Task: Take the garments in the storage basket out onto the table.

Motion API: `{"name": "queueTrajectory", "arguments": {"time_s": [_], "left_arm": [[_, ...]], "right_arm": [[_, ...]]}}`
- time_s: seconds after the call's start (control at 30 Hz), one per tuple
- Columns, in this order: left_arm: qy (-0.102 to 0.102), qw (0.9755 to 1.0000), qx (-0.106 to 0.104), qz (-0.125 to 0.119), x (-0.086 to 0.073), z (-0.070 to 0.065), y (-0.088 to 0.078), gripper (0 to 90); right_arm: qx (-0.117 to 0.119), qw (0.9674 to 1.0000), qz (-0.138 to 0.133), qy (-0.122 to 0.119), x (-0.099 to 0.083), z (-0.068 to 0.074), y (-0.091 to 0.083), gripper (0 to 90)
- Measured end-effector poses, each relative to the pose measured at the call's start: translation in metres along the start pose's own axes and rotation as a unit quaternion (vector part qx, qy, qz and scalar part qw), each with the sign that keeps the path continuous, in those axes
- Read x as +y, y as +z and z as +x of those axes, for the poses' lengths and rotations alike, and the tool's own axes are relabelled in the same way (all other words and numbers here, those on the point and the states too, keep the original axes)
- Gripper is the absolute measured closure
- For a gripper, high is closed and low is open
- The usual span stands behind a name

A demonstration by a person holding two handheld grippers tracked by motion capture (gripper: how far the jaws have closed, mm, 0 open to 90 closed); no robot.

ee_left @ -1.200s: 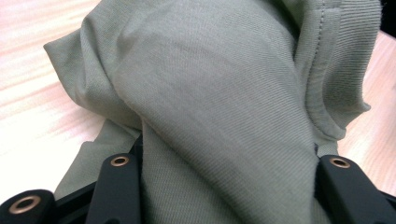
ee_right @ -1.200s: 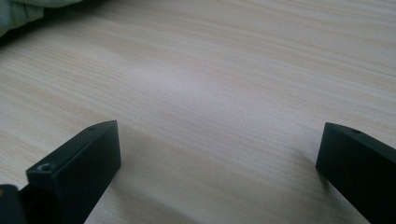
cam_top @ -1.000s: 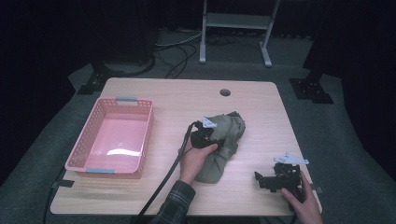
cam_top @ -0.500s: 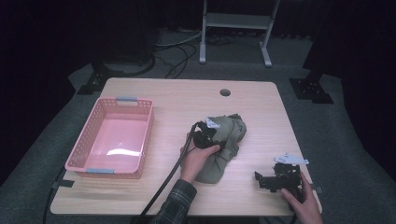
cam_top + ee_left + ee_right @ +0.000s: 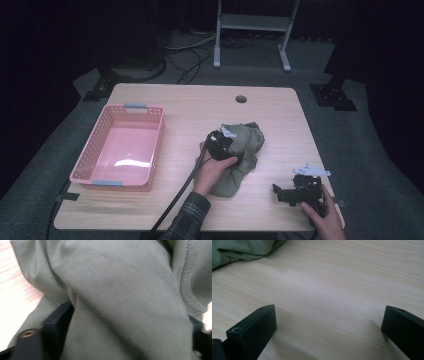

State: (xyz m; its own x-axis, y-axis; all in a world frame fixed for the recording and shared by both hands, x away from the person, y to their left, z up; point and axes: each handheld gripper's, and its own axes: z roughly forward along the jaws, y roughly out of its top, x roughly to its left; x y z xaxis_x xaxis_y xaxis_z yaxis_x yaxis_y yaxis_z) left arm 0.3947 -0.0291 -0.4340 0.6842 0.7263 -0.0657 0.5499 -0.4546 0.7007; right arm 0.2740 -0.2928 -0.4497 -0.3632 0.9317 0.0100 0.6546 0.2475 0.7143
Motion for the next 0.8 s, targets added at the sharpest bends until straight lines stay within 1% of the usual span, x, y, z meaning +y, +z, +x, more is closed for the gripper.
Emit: {"name": "queueTrajectory", "arguments": {"time_s": [0.03,0.2,0.47,0.53,0.6,0.63,0.67,0.7,0.8], "left_arm": [[0.001,1.0,0.001,0.001,0.0,0.0,0.0,7.4],[0.003,1.0,0.003,0.001,0.0,-0.001,-0.001,7.3],[0.009,0.9998,0.019,0.005,0.002,-0.002,-0.007,7.3],[0.006,0.9997,0.024,0.003,0.002,-0.002,-0.009,7.3],[0.01,0.9997,0.023,0.005,0.002,-0.003,-0.013,7.3],[0.017,0.9995,0.025,0.008,0.002,-0.003,-0.014,7.3],[0.018,0.9994,0.029,0.007,0.002,-0.003,-0.016,7.3],[0.024,0.999,0.037,0.002,0.003,-0.004,-0.021,7.2],[0.021,0.999,0.038,-0.005,0.004,-0.003,-0.026,7.2]], "right_arm": [[0.0,1.0,0.0,0.0,0.0,0.0,0.0,0.0],[0.0,1.0,0.0,0.0,0.0,0.0,0.0,0.0],[0.0,1.0,0.0,0.001,0.0,0.0,0.0,0.0],[0.0,1.0,0.0,0.0,0.0,0.0,0.0,0.0],[0.0,1.0,0.0,0.0,0.0,0.0,0.0,0.0],[0.0,1.0,0.0,0.0,0.0,0.0,0.0,0.0],[0.0,1.0,0.0,0.0,0.0,0.0,0.0,0.0],[0.0,1.0,0.0,0.0,0.0,0.0,0.0,0.0],[0.0,1.0,0.0,0.0,0.0,0.0,0.0,0.0]]}}
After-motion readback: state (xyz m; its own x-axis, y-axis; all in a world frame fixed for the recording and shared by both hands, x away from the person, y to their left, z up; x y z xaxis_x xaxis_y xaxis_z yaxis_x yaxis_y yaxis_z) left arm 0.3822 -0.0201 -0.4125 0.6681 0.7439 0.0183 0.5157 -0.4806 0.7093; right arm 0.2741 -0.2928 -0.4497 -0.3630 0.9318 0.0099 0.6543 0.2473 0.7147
